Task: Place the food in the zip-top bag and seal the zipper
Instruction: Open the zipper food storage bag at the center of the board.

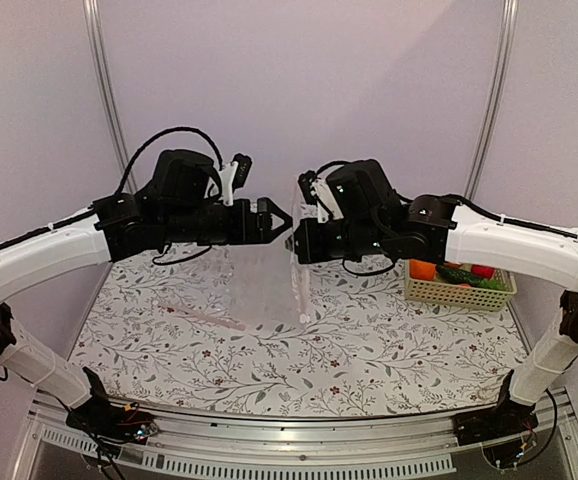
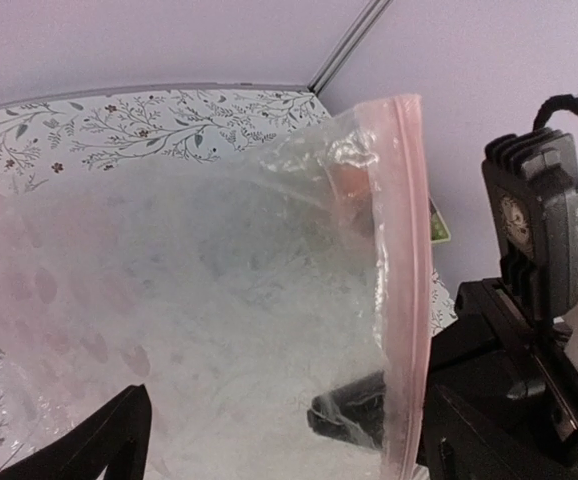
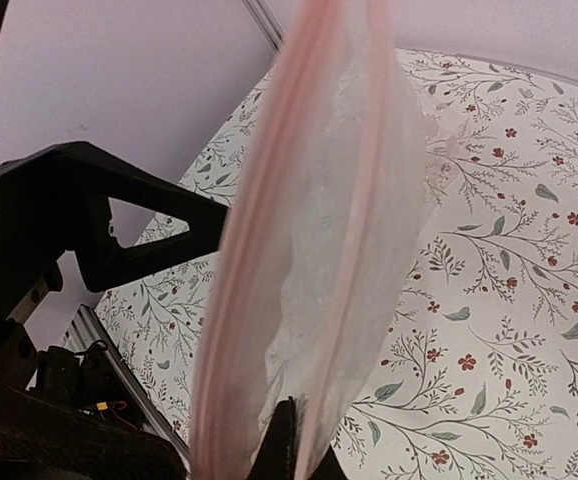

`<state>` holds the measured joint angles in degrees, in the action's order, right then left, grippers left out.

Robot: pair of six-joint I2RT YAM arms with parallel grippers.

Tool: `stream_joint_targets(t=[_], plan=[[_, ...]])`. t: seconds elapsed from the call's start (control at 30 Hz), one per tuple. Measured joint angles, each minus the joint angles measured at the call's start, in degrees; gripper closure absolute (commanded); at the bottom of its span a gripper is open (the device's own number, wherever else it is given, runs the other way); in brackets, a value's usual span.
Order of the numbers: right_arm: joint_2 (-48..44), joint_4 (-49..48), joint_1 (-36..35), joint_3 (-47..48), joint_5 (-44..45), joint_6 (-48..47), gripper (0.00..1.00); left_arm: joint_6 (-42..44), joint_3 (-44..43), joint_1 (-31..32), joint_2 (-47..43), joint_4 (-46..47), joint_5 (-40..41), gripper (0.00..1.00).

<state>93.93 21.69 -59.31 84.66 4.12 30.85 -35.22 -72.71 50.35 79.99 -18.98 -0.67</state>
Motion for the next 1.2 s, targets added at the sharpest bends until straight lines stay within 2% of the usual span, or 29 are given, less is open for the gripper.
stream_joint_targets(t=[0.67, 0.9, 1.03, 1.2], plan=[[0.3, 2.0, -1.2, 0.0, 4.3, -0.7, 1.0, 1.2, -5.7, 1.5, 6.0, -0.5, 6.7, 0.06], [1.0, 3.1, -1.4, 0.0, 5.5, -0.7, 1.0, 2.9, -7.7, 2.3, 7.2, -2.8, 8.7, 0.3], [1.0, 3.7, -1.4, 0.0, 6.3, -0.7, 1.0, 3.8, -8.0, 2.5, 7.9, -4.7, 10.3, 0.39], [1.1, 4.4, -1.4, 0.0, 7.8, -0.7, 1.0, 4.4, -8.7, 3.0, 8.5, -7.6, 12.8, 0.43]])
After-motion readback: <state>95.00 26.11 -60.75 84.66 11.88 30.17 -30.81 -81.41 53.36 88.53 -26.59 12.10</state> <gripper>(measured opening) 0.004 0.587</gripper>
